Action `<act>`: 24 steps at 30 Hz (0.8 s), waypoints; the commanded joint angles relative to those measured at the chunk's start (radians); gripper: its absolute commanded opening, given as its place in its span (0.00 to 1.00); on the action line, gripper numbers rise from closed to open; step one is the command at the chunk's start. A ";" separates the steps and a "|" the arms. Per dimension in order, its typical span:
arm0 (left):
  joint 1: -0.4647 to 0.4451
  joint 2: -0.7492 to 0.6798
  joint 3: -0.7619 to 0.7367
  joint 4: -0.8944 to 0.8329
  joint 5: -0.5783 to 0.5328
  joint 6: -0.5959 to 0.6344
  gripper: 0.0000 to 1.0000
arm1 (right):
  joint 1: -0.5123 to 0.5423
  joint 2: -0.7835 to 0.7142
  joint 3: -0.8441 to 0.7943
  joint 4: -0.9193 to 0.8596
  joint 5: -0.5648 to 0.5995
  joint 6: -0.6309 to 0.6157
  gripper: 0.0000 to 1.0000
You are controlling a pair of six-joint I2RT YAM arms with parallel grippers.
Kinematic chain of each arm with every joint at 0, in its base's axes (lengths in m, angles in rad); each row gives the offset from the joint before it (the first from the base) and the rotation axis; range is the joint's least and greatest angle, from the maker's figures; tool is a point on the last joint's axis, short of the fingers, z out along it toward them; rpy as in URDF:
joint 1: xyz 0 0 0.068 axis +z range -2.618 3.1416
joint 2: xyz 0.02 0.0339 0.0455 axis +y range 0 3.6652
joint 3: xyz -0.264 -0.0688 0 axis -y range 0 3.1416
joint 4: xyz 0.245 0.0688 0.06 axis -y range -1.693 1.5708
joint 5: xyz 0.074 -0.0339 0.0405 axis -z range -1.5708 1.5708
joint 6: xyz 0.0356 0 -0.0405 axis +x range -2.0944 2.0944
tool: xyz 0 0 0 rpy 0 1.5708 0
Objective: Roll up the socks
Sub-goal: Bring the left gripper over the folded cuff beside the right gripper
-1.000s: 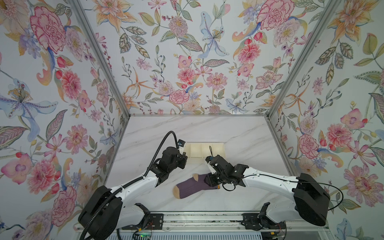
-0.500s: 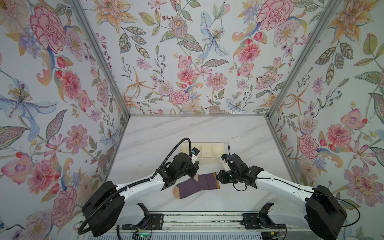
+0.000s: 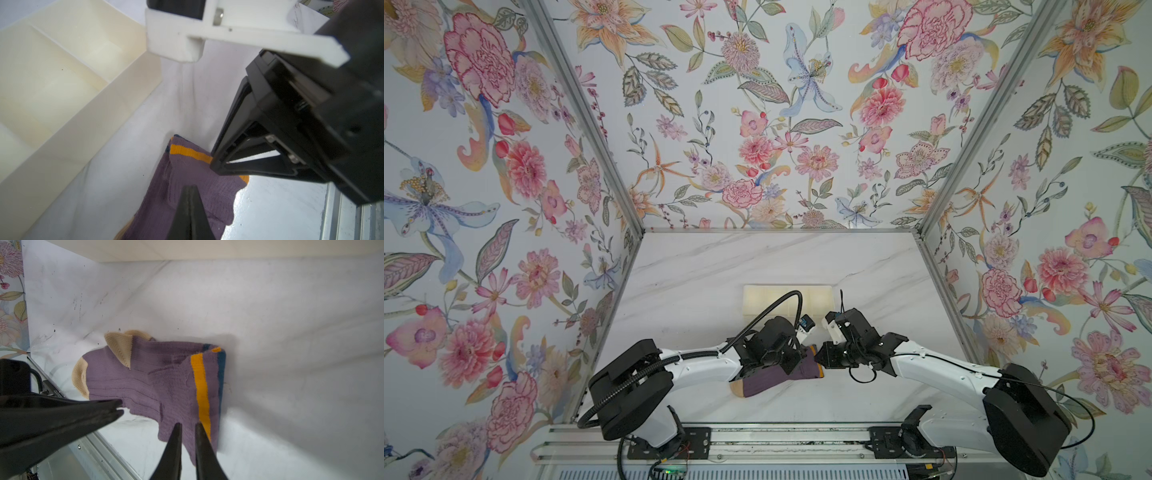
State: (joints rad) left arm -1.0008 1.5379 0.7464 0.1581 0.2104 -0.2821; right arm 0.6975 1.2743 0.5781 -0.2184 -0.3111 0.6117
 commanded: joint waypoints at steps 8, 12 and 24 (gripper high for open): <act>-0.010 0.106 0.042 -0.058 0.089 -0.025 0.00 | -0.009 0.033 -0.017 0.041 -0.037 0.016 0.16; -0.010 0.135 0.052 -0.051 0.081 -0.034 0.00 | -0.010 0.043 -0.018 0.045 -0.040 0.016 0.16; 0.004 0.193 0.068 -0.087 0.087 -0.045 0.00 | -0.027 0.097 -0.038 0.044 -0.046 0.016 0.16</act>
State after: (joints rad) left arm -1.0016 1.7077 0.7963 0.1043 0.2821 -0.3092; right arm 0.6781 1.3525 0.5541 -0.1780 -0.3523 0.6182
